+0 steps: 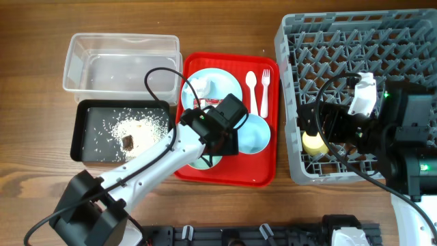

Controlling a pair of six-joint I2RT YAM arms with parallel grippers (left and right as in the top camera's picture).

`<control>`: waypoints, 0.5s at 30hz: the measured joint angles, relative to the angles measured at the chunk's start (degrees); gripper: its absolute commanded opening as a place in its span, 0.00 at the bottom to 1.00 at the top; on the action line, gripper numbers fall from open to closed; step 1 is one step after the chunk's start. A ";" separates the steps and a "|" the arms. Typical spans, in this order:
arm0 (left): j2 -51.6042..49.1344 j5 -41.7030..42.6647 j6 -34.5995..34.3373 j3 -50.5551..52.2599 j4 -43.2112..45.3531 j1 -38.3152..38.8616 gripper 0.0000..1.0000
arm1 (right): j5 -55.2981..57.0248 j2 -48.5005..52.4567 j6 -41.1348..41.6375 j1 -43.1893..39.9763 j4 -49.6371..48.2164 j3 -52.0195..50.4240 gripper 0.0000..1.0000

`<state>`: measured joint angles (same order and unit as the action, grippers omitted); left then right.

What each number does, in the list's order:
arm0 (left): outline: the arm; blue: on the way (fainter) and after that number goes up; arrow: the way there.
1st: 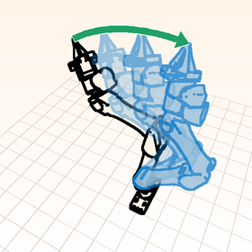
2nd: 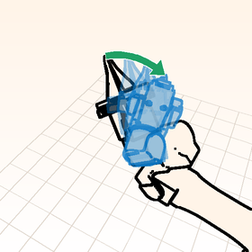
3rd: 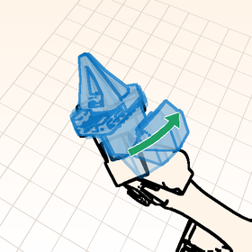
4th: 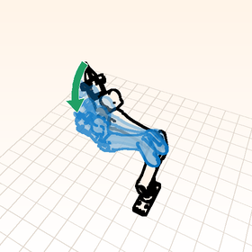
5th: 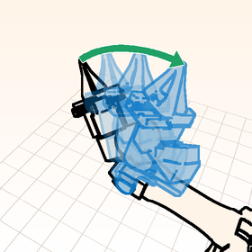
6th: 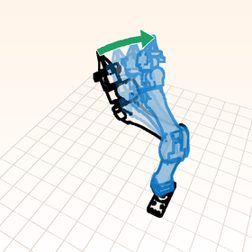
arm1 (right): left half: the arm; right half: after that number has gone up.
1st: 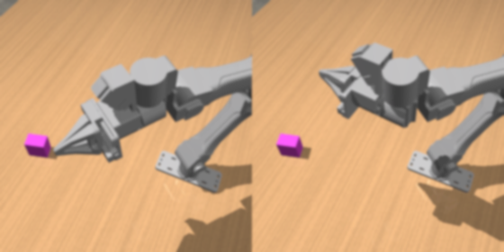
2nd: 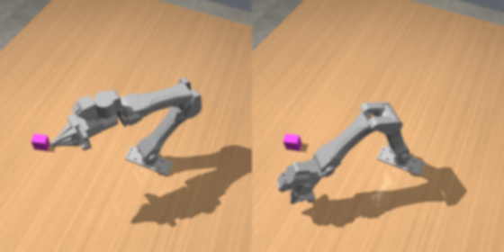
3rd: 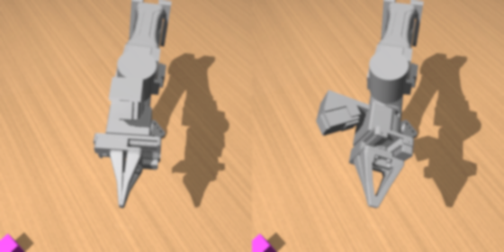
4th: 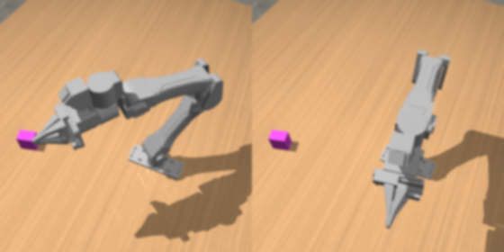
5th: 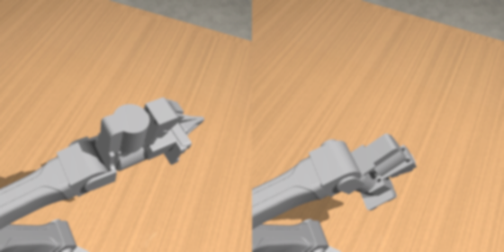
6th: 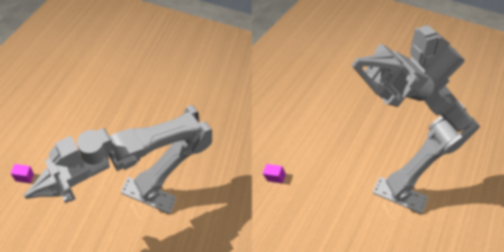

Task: Sort waste into correct bins and load items into the dishwasher rack
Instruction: 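Set the empty green bowl back on the red tray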

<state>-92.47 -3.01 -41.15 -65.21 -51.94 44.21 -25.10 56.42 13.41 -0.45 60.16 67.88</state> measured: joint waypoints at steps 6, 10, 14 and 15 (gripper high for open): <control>-0.09 -6.49 5.99 -3.23 11.58 -8.13 0.90 | 0.00 0.00 0.00 0.00 -0.02 0.00 0.98; -2.95 -8.04 11.15 -4.04 20.79 -14.45 0.87 | 0.00 0.00 0.00 0.00 -0.04 0.00 0.98; -9.92 -7.15 17.14 -4.09 27.39 -16.15 0.82 | 0.00 0.00 0.00 0.00 -0.04 0.00 0.98; -12.09 -6.97 18.60 -4.09 29.62 -16.13 0.75 | 0.02 0.00 0.00 0.00 -0.02 0.00 0.98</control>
<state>-104.55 -9.98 -22.55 -69.30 -22.33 28.08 -25.08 56.42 13.41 -0.45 60.14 67.88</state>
